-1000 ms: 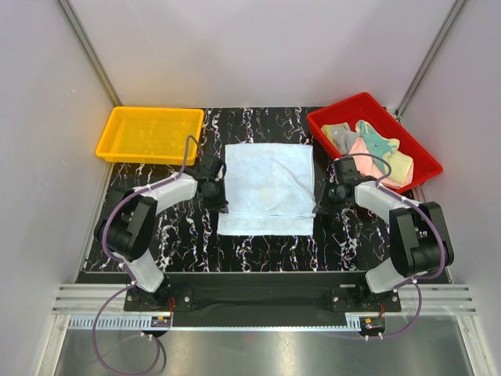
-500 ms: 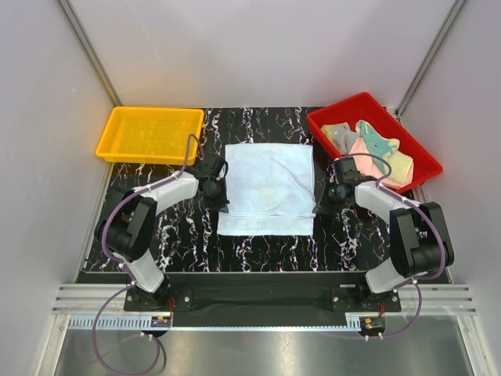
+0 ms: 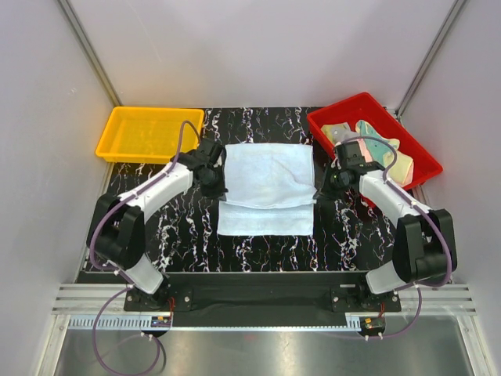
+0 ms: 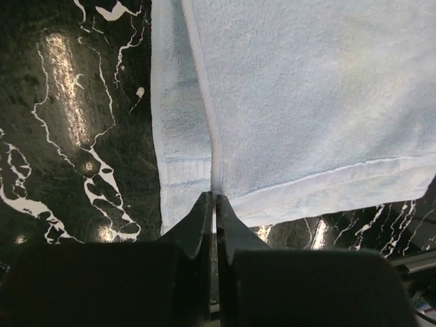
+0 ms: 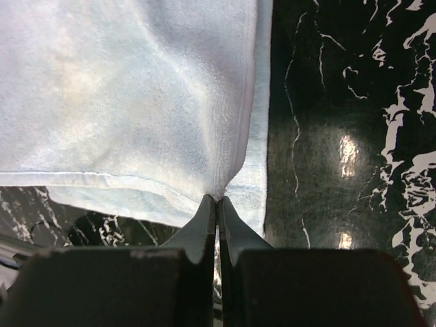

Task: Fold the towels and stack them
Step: Fold the towel

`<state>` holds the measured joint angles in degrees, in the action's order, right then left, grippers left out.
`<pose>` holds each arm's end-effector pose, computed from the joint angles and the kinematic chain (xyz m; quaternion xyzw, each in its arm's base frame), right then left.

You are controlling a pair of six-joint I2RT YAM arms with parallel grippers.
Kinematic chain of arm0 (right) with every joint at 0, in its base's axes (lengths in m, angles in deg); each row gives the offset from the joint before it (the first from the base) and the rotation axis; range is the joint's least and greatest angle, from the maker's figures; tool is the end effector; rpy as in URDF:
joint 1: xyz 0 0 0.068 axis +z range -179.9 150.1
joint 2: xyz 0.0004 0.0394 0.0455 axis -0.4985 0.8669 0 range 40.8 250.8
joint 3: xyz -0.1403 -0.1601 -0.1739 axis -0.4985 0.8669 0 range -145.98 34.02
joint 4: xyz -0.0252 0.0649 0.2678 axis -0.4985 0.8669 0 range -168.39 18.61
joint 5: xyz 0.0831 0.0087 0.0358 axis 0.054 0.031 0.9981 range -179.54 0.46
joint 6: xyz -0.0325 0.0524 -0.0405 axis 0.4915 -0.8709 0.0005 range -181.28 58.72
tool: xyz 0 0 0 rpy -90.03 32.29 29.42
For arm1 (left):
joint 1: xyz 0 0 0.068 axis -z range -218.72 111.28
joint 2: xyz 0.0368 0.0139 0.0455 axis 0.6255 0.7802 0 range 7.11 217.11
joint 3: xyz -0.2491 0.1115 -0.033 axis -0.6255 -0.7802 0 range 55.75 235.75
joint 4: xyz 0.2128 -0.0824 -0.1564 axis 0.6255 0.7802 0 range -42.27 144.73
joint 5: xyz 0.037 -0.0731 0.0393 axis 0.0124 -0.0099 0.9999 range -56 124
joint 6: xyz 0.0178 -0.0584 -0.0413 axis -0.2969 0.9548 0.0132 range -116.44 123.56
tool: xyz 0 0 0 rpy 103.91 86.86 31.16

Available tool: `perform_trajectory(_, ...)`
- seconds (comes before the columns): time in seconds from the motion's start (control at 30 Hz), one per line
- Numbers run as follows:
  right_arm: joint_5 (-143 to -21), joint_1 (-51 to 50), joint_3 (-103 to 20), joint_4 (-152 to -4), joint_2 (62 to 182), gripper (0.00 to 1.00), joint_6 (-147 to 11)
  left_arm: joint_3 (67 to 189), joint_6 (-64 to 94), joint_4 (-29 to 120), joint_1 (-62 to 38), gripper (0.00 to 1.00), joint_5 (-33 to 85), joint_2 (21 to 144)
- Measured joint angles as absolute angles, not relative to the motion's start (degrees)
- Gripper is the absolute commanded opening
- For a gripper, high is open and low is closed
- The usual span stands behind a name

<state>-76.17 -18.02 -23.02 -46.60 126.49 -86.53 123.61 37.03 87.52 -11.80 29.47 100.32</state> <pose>0.3141 0.0807 0.1897 0.0823 0.9573 0.1873 0.2043 0.3129 -0.1644 0.1988 -0.0473 0.9747 -0.1416 0.1665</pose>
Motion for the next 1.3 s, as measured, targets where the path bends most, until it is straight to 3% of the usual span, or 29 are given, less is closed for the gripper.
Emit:
perform_trajectory(0.23, -75.0, -18.0, -27.8, -40.3, 123.8, 0.00, -85.7, 128.2, 35.7, 94.5, -11.8, 0.00, 31.4, 94.8)
perform_trajectory(0.43, -71.8, -18.0, -18.2, -42.7, 115.9, 0.00, -87.2, 114.7, 35.8, 91.0, -11.4, 0.00, 29.8, 86.0)
perform_trajectory(0.83, -69.1, -15.0, -7.5, -50.8, 121.5, 0.00, -90.4, 106.6, 35.9, 85.2, -10.6, 0.00, 28.2, 91.5)
perform_trajectory(1.3, -75.9, -14.9, -10.9, -47.5, 117.9, 0.01, -90.0, 105.2, 36.3, 83.6, -9.8, 0.00, 28.2, 88.4)
